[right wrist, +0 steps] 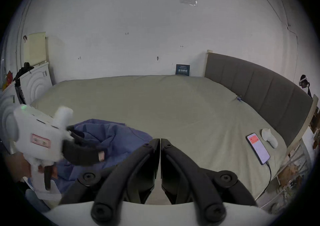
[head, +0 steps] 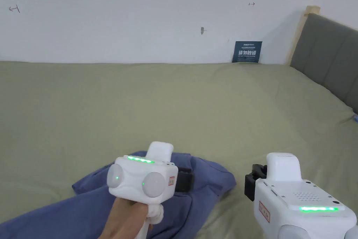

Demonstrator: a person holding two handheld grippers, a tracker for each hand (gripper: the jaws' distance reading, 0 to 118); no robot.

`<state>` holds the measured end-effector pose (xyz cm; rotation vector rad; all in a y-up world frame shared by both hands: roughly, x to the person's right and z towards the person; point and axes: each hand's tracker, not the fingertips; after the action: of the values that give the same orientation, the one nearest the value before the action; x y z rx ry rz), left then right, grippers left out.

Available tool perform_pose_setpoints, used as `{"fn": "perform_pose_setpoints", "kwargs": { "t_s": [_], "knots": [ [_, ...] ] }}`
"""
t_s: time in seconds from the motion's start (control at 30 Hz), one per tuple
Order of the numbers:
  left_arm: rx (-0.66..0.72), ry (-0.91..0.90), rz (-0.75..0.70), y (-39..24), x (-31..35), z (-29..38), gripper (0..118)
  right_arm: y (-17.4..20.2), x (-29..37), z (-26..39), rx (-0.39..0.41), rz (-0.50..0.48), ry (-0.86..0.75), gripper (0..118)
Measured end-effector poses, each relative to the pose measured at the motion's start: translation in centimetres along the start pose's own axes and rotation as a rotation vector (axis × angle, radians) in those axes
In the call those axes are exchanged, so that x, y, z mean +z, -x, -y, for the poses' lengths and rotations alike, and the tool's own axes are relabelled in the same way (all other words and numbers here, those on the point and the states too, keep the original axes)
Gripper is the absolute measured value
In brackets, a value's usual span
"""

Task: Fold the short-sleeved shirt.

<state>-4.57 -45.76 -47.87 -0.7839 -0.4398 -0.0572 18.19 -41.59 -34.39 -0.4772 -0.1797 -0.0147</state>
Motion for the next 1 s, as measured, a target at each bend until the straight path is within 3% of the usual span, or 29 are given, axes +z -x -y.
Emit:
{"fn": "perform_pose_setpoints", "kwargs": {
  "t_s": [0.03,0.07,0.1,0.13,0.23,0.4,0.53,0.73,1.0],
  "knots": [
    [0.022,-0.066,-0.046,1.1,2.1,0.3,99,0.6,0.4,-0.1,0.001,-0.004,-0.004,7],
    [0.028,-0.131,-0.077,2.1,4.2,0.6,85,1.1,0.9,-0.1,0.001,-0.010,-0.013,7],
    [0.023,-0.186,-0.121,2.5,6.8,1.1,48,1.7,1.4,-0.1,0.002,-0.022,-0.024,7],
    [0.021,-0.236,-0.162,3.4,9.3,1.8,2,2.4,2.0,0.0,0.002,-0.029,-0.036,7],
    [0.064,-0.358,-0.278,6.2,16.2,4.5,0,4.3,3.8,0.4,-0.007,-0.074,-0.062,7],
    [0.144,-0.378,-0.382,10.5,25.1,9.6,0,7.5,6.1,1.8,0.015,-0.112,-0.096,7],
    [0.176,-0.353,-0.458,13.1,28.6,12.7,0,9.2,6.7,2.9,0.026,-0.151,-0.100,7],
    [0.247,-0.261,-0.476,16.6,27.2,13.0,0,10.7,5.7,3.4,0.066,-0.174,-0.072,7],
    [0.315,0.069,-0.332,22.3,15.2,10.2,2,9.6,2.4,3.5,0.100,-0.149,-0.010,7]
  ]
}}
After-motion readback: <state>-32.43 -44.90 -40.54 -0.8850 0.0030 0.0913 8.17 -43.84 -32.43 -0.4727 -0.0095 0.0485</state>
